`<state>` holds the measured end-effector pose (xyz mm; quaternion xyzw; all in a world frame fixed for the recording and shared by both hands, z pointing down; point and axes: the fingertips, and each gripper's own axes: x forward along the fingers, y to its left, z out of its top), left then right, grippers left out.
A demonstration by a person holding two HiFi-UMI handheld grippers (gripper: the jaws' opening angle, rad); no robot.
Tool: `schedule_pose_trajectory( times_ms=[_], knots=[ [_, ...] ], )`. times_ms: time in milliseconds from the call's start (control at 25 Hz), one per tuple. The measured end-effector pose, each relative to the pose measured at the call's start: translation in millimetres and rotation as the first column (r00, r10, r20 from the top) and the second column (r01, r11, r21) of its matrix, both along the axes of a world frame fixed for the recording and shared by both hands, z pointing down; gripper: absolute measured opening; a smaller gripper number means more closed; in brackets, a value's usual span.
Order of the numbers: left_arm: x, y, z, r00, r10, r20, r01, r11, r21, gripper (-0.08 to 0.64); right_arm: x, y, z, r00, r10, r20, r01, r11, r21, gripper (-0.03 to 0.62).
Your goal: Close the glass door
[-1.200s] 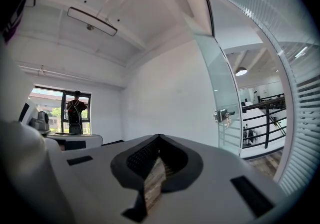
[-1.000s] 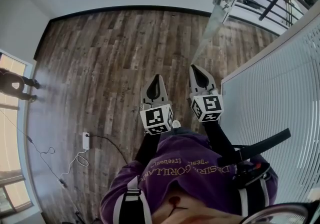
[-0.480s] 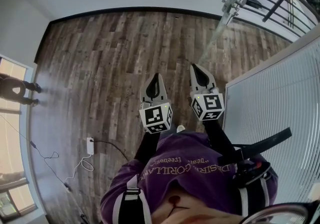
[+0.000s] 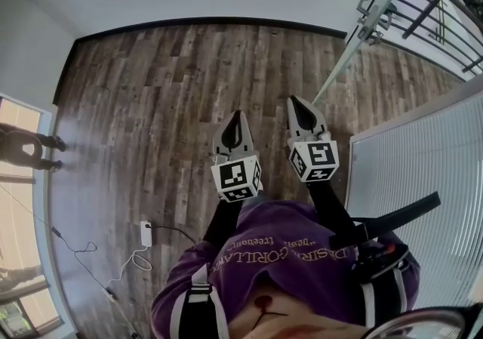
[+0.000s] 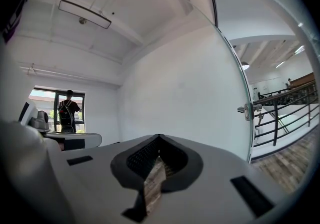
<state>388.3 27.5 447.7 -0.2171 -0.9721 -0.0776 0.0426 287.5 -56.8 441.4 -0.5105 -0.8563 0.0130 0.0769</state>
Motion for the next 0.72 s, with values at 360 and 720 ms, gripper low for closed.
schedule_pose_trajectory(
  times_ms=[360,720],
  knots=[
    [-10,49,11,1.0,-0.004,-0.001,0.004,1.0,0.024,0.002,-8,44,9,1.0,0.008,-0.006,-0.008,1.0,0.023,-0.011],
    [-42,77,17,1.0,-0.012,0.001,0.012,0.999,0.033,0.0,-43,76,12,1.0,-0.004,0.004,0.003,1.0,0.029,-0.011]
  ],
)
